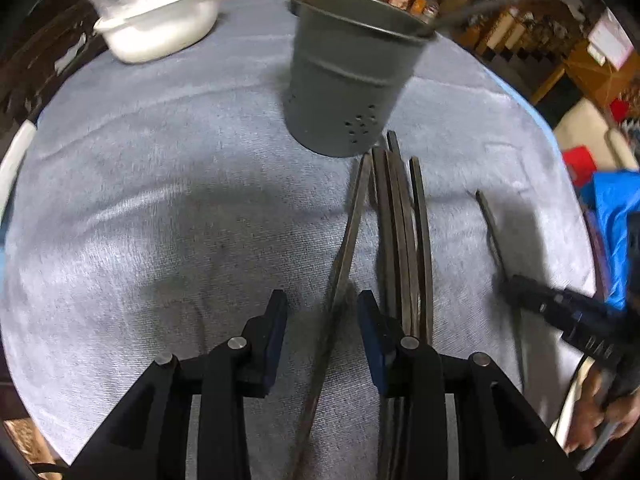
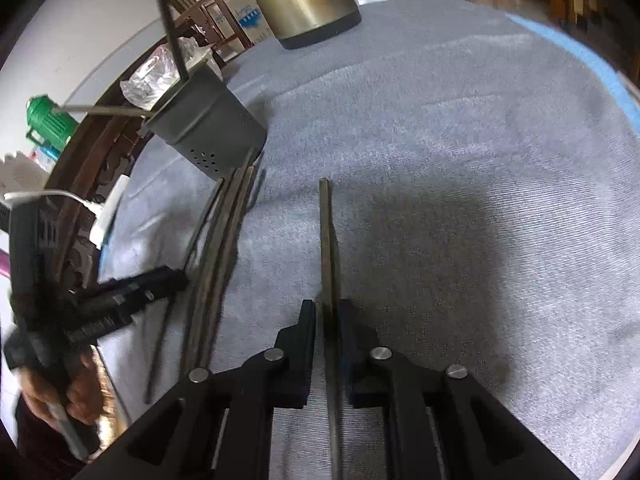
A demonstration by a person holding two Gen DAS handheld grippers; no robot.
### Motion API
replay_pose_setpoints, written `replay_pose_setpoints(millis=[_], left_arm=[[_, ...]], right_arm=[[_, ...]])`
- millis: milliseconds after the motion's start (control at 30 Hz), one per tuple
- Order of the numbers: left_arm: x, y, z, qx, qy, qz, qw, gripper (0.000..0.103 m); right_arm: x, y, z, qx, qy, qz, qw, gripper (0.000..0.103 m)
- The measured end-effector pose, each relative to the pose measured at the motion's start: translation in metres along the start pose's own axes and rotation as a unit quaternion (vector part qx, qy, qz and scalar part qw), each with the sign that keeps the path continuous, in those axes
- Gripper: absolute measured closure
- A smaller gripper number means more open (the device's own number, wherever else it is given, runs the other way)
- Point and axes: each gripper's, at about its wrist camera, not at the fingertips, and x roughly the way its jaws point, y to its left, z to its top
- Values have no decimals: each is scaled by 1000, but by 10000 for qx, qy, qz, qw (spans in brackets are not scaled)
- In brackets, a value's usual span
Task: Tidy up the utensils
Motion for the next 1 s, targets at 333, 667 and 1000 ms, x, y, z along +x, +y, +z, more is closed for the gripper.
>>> replay_pose_setpoints(millis=[333, 667, 1000], left_arm=[[17, 0, 34, -160, 185, -227, 9994, 70], [21, -3, 43, -297, 71, -330, 9990, 95], [-69, 5, 24, -351, -1370, -351, 9893, 98]], right_arm=[[20, 22, 39, -135, 362, -627, 9973, 87], [23, 40, 41, -495, 314, -843, 9947, 97], [-39, 67, 38, -917, -834, 60, 9923, 97]])
